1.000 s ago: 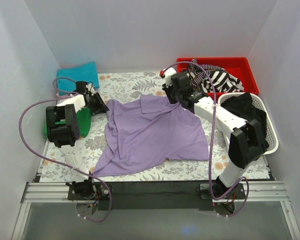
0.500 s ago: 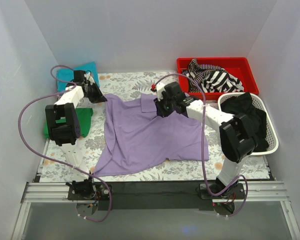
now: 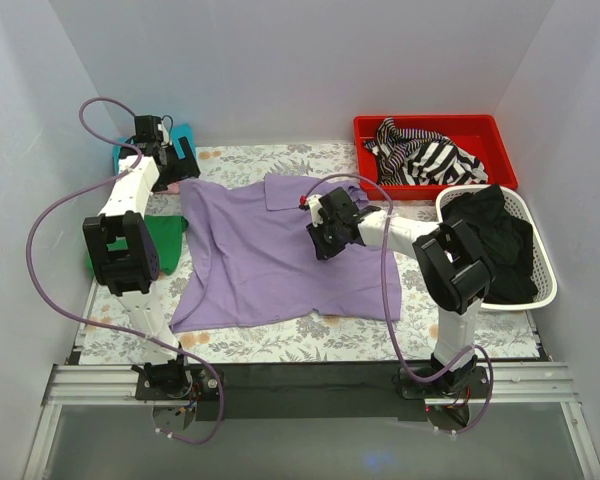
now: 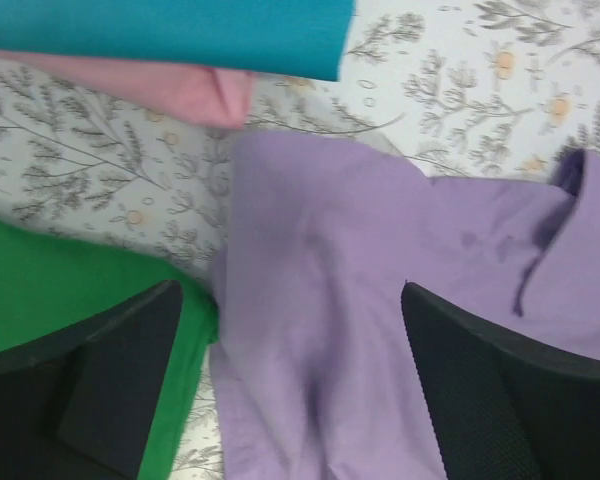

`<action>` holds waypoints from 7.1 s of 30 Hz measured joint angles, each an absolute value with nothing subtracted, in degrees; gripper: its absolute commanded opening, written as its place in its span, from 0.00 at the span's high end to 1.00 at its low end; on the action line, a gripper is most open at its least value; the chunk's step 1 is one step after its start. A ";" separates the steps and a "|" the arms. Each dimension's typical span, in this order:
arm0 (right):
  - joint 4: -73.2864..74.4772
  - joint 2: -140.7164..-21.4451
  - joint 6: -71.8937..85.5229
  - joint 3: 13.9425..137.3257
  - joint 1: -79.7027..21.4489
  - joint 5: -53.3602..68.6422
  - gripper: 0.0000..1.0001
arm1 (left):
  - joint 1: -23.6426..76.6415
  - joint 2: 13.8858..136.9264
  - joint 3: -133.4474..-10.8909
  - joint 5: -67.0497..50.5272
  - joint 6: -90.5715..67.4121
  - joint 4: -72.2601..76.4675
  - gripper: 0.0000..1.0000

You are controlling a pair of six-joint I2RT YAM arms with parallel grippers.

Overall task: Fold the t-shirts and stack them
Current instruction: Flatten the tshirt out, then fold the tshirt

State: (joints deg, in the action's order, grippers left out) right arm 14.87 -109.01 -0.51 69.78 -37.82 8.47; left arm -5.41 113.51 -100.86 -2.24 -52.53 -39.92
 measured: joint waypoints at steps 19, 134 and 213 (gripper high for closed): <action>17.61 -98.63 1.54 67.24 -37.50 -2.33 0.78 | -4.51 96.33 -80.12 -27.07 -57.82 -36.71 0.04; 19.81 -134.45 4.25 107.96 -33.54 -5.34 0.99 | 5.15 121.54 -97.21 -17.06 -63.20 -33.10 0.02; 24.73 -140.11 -5.80 118.69 -40.69 -14.22 0.74 | 3.11 123.50 -96.92 -15.38 -60.90 -32.99 0.04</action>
